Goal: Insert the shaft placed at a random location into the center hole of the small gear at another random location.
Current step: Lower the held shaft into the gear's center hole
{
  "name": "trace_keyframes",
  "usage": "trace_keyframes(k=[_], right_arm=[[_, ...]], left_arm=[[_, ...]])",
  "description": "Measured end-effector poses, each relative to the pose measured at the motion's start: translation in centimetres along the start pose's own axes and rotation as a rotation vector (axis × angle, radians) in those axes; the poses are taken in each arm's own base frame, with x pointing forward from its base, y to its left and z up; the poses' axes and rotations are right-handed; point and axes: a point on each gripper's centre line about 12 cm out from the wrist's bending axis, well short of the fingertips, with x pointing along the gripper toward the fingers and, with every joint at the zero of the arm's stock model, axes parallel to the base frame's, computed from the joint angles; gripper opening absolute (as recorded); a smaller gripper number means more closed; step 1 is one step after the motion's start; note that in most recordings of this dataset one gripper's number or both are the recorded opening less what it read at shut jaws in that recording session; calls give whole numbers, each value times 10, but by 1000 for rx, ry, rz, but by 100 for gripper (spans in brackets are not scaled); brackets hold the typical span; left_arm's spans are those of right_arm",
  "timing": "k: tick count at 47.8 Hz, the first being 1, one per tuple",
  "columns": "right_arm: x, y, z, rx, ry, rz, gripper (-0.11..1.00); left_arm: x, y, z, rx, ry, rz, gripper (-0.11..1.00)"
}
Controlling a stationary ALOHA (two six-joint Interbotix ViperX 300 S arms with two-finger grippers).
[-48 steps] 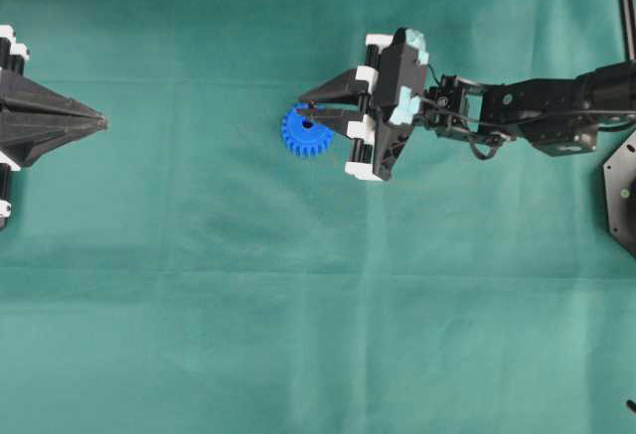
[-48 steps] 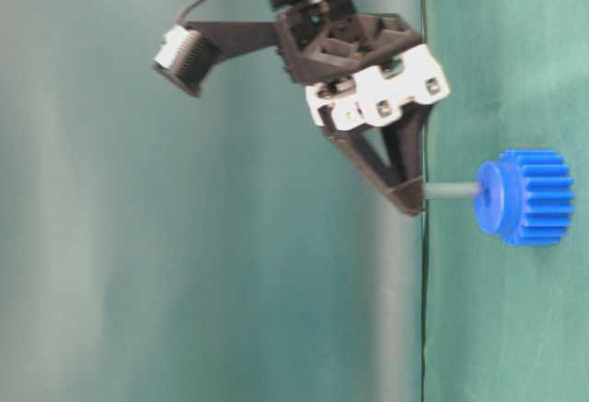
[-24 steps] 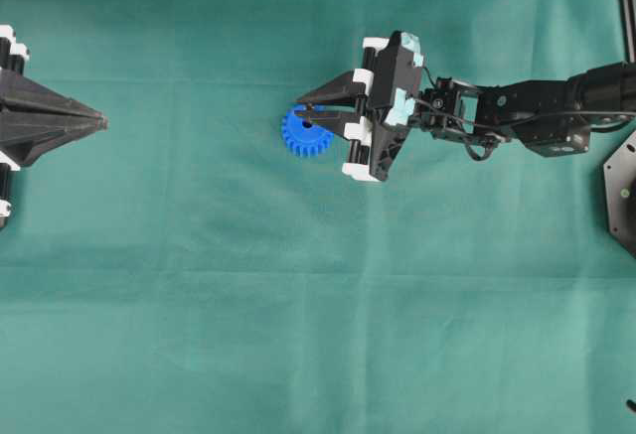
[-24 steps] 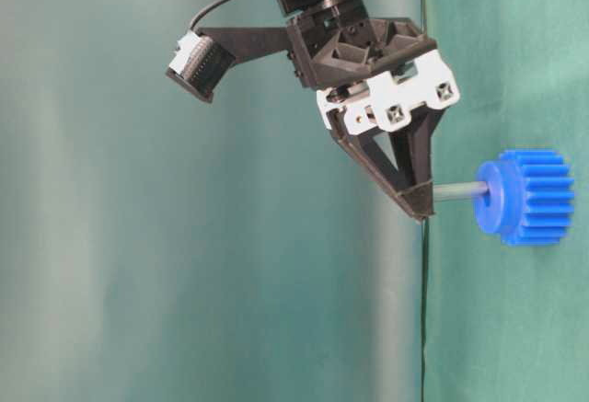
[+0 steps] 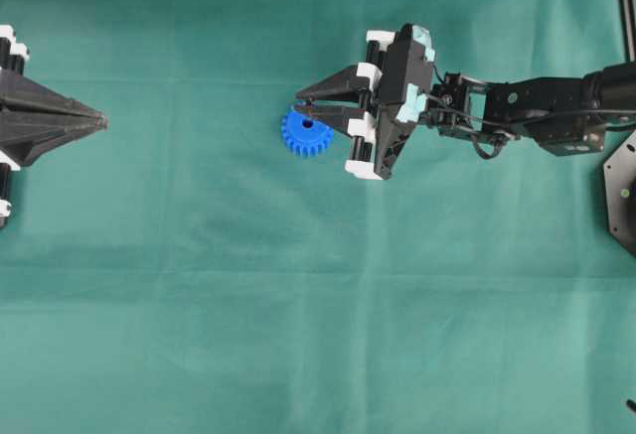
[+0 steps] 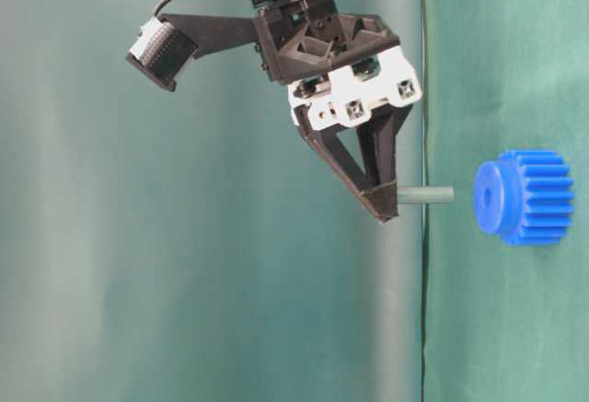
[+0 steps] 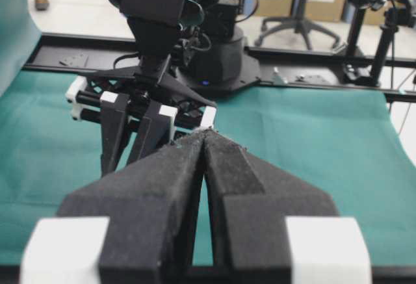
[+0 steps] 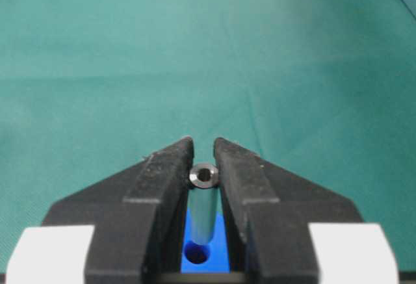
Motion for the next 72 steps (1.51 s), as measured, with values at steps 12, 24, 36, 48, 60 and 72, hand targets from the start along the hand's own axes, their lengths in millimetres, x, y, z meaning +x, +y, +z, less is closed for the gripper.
trace_keyframes(k=[12, 24, 36, 48, 60, 72], right_arm=[[5, -1, -10, 3, 18, -5, 14], [11, -4, -25, 23, 37, -22, 14], [11, -4, -25, 25, 37, -22, 14], [12, -4, -28, 24, 43, -22, 14], [23, -6, -38, 25, 65, -27, 14], [28, -8, -49, 36, 95, -40, 14]], left_arm=[[0, 0, 0, -2, 2, 0, -1], [0, 0, 0, -3, 2, 0, -1], [0, 0, -1, -3, 5, 0, -1], [0, 0, -1, -3, 5, 0, -1], [0, 0, -1, -5, 6, 0, -1], [0, 0, -2, -5, 15, 1, -1]])
